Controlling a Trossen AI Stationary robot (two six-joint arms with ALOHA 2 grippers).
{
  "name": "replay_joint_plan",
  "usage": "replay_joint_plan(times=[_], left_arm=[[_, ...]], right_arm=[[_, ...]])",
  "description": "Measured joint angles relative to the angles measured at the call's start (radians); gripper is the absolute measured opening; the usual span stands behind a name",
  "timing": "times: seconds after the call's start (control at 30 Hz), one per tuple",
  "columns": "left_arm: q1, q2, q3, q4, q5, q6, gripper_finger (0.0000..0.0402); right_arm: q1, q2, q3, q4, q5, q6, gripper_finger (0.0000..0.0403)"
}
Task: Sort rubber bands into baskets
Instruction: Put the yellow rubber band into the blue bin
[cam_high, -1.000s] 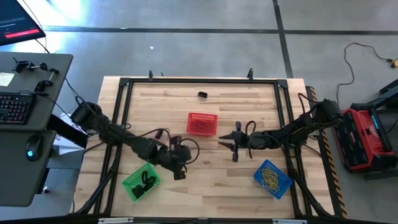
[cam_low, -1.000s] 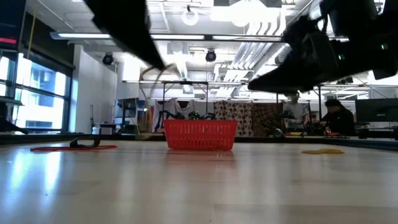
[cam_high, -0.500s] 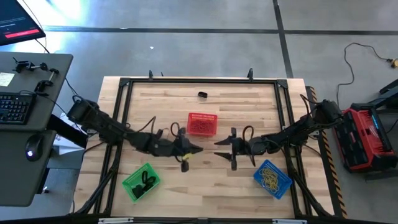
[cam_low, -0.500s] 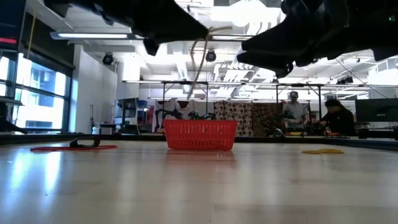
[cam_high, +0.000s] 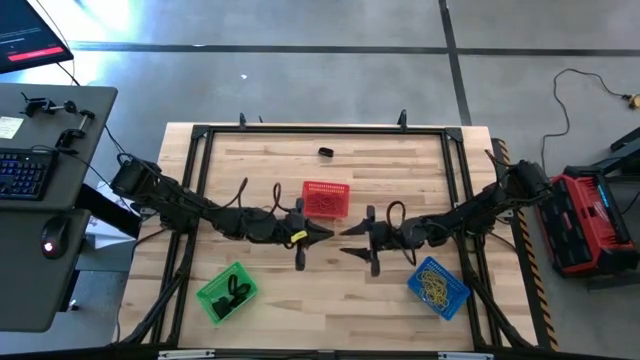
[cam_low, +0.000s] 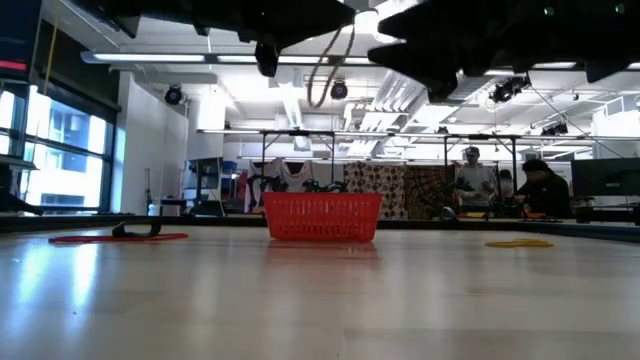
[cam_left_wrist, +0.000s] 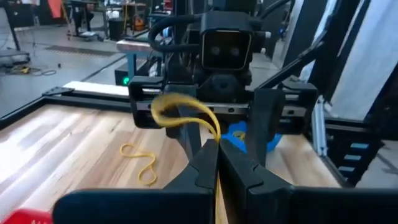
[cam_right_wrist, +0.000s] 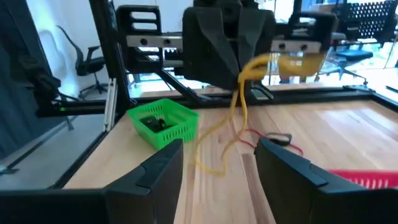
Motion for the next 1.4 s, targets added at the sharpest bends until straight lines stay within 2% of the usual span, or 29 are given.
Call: replay_joint_plan(times=[0.4, 0.5, 0.63, 0.8, 0.9, 1.03, 1.13, 1.4], left_arm=[[-0.001, 0.006, 0.001, 0.061, 0.014, 0.02, 0.0], [-0.001, 0.018, 0.001, 0.076, 0.014, 0.032, 0.0], [-0.001, 0.034, 0.002, 0.107, 0.019, 0.034, 0.0], [-0.001, 0.048, 0.002, 0.103, 0.031, 0.034, 0.0], [-0.004, 0.048, 0.002, 0.104, 0.032, 0.038, 0.0001], [-0.022, 0.048, 0.002, 0.105, 0.014, 0.094, 0.0021], [-0.038, 0.048, 0.002, 0.104, -0.012, 0.122, 0.0045], [-0.093, 0.048, 0.002, 0.099, -0.173, 0.219, 0.0106]], right_arm=[[-0.003, 0.0, 0.11, -0.097, -0.003, -0.046, 0.019], [-0.003, 0.0, 0.115, -0.103, -0.003, -0.047, 0.0178], [-0.006, 0.0, 0.115, -0.116, -0.003, -0.054, 0.0127], [-0.007, 0.0, 0.115, -0.14, -0.003, -0.058, 0.0027], [0.0, 0.0, 0.115, -0.144, -0.003, -0.068, 0.001], [0.003, -0.024, 0.115, -0.199, -0.002, -0.042, 0.0011], [0.015, -0.067, 0.115, -0.277, 0.052, -0.037, 0.0002], [0.098, -0.279, 0.115, -0.568, 0.182, 0.035, 0.0001]])
